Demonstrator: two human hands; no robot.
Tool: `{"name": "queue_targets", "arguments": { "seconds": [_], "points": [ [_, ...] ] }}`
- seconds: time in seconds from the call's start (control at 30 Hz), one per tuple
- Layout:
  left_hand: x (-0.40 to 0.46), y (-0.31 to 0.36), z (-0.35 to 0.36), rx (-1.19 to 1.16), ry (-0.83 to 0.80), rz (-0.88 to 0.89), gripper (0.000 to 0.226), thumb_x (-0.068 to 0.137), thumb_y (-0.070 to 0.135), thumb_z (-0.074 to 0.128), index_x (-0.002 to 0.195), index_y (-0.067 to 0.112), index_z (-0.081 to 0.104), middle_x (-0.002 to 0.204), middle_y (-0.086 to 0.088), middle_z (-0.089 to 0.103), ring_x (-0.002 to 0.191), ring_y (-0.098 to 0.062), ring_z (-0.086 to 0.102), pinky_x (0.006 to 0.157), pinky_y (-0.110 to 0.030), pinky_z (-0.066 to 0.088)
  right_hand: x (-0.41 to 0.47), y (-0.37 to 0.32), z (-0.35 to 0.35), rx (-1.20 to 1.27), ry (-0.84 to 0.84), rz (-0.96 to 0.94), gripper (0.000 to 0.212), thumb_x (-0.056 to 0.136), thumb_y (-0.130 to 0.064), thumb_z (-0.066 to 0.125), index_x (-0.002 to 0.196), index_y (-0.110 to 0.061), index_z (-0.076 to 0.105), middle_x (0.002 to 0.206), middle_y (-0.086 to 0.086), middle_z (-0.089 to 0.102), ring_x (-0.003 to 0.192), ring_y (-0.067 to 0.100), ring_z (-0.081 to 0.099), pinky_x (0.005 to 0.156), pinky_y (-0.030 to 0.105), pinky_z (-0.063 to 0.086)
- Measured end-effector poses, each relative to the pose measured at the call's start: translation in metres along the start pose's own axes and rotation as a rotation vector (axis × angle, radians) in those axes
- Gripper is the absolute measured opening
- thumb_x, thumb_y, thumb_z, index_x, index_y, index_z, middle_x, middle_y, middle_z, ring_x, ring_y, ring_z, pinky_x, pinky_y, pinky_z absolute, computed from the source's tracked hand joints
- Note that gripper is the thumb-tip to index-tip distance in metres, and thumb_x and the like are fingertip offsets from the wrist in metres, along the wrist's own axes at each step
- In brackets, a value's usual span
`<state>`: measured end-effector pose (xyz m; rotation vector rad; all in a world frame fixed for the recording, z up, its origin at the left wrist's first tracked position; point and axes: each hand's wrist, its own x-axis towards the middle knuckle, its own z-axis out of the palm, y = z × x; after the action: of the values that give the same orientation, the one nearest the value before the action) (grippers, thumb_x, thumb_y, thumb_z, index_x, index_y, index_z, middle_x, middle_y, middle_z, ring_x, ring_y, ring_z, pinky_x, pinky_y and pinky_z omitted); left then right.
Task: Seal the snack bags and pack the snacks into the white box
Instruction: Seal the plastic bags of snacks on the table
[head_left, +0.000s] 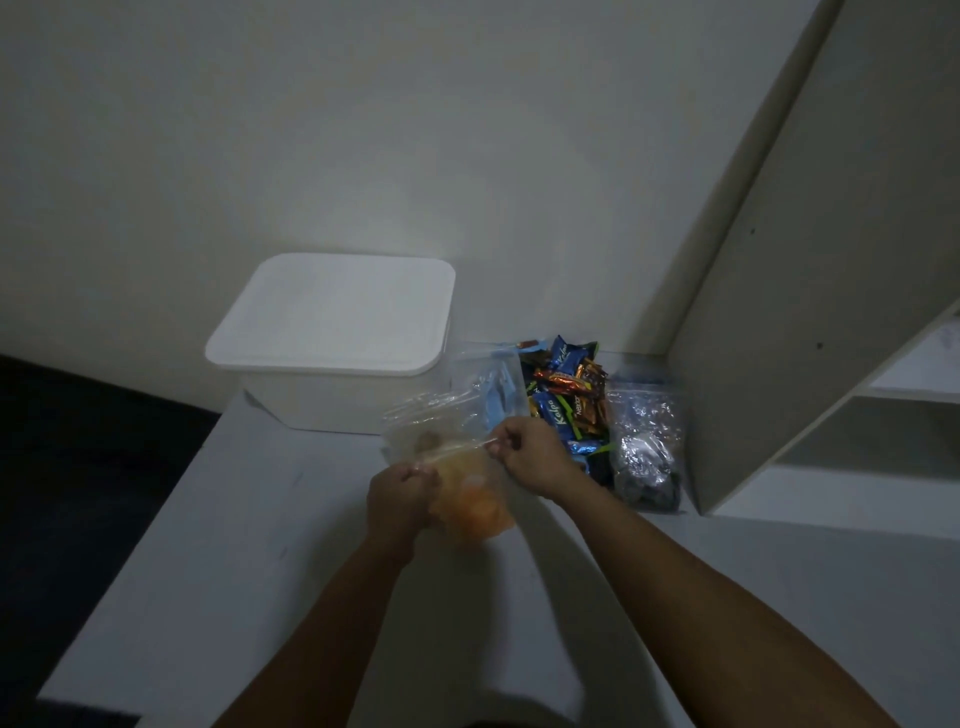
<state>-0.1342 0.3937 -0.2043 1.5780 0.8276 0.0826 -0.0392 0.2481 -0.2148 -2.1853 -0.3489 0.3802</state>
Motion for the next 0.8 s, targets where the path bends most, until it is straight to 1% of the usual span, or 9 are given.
{"name": "queue_targets", "arguments": {
  "seconds": [0.1,0.2,0.23,0.3,0.4,0.5,0.67,0.73,0.8],
  "points": [
    [0.006,-0.005,-0.001,0.018,0.005,-0.032,0.015,0.080,0.009,0.062,0.080,-0.005,0.067,0.090,-0.031,0.067,0.069,-0.030,0.062,0.056,-0.040,0.057,0.005,0.002,0.004,-0.014,-0.009,0.016,0.012,0.089,-0.014,0.063,0.080,-0.022,0.064,0.072,-0.013,0.055,0.079,0.011,0.055,0.072,0.027,0.043],
    [0.013,-0.010,0.000,0.060,0.022,-0.038,0.014,0.077,0.012,0.063,0.075,-0.001,0.068,0.086,-0.028,0.068,0.064,-0.027,0.060,0.048,-0.033,0.055,0.008,0.004,0.007,-0.025,-0.017,0.049,0.009,0.089,-0.012,0.061,0.086,-0.016,0.068,0.079,-0.006,0.060,0.085,0.014,0.059,0.077,0.031,0.049],
    [0.017,-0.012,0.001,0.095,0.045,-0.019,0.019,0.072,0.019,0.063,0.072,0.001,0.066,0.081,-0.028,0.067,0.063,-0.026,0.059,0.051,-0.038,0.057,0.008,0.004,0.007,-0.020,-0.015,0.055,0.011,0.090,-0.010,0.060,0.090,-0.014,0.070,0.085,-0.002,0.063,0.088,0.016,0.060,0.080,0.033,0.052],
    [0.019,-0.013,0.004,0.213,0.095,0.045,0.028,0.065,0.032,0.062,0.073,0.005,0.065,0.076,-0.021,0.064,0.071,-0.028,0.061,0.068,-0.049,0.057,0.009,0.007,0.007,-0.005,-0.007,0.067,0.017,0.091,-0.006,0.056,0.098,-0.012,0.071,0.099,0.004,0.066,0.096,0.018,0.061,0.087,0.035,0.053],
    [0.013,-0.010,0.012,0.381,0.265,0.206,0.040,0.068,0.025,0.065,0.103,0.005,0.063,0.098,-0.016,0.062,0.094,-0.034,0.058,0.083,-0.039,0.047,0.011,0.013,0.001,0.006,0.022,0.084,0.021,0.091,-0.005,0.053,0.100,-0.011,0.071,0.108,0.006,0.067,0.099,0.016,0.059,0.090,0.034,0.051],
    [0.008,-0.010,0.028,0.441,0.351,0.484,0.035,0.067,0.012,0.066,0.101,0.006,0.062,0.099,-0.015,0.059,0.095,-0.033,0.053,0.084,-0.039,0.044,0.012,0.027,-0.015,0.039,0.116,0.171,0.020,0.089,-0.003,0.055,0.101,-0.009,0.070,0.107,0.009,0.068,0.101,0.021,0.061,0.093,0.037,0.051],
    [0.006,-0.009,0.071,0.436,0.131,0.772,0.020,0.068,0.005,0.064,0.088,0.006,0.061,0.087,-0.008,0.059,0.082,-0.020,0.053,0.076,-0.021,0.037,-0.001,0.060,-0.054,0.027,0.353,0.362,0.019,0.086,-0.004,0.057,0.096,-0.013,0.069,0.102,0.008,0.068,0.094,0.022,0.062,0.085,0.034,0.052],
    [0.010,-0.011,0.090,0.427,-0.079,0.733,0.020,0.072,0.012,0.061,0.091,0.007,0.062,0.085,-0.004,0.061,0.078,-0.016,0.056,0.072,-0.022,0.043,-0.008,0.073,-0.069,-0.002,0.439,0.422,0.020,0.084,-0.006,0.056,0.097,-0.012,0.069,0.100,0.010,0.069,0.092,0.024,0.064,0.076,0.026,0.047],
    [0.016,-0.012,0.110,0.444,-0.305,0.567,0.025,0.075,0.016,0.063,0.099,0.008,0.064,0.086,-0.002,0.062,0.081,-0.020,0.061,0.076,-0.030,0.052,-0.015,0.083,-0.083,-0.001,0.510,0.480,0.026,0.084,-0.008,0.056,0.107,-0.011,0.067,0.108,0.014,0.068,0.101,0.030,0.063,0.080,0.027,0.046]
  ]
}}
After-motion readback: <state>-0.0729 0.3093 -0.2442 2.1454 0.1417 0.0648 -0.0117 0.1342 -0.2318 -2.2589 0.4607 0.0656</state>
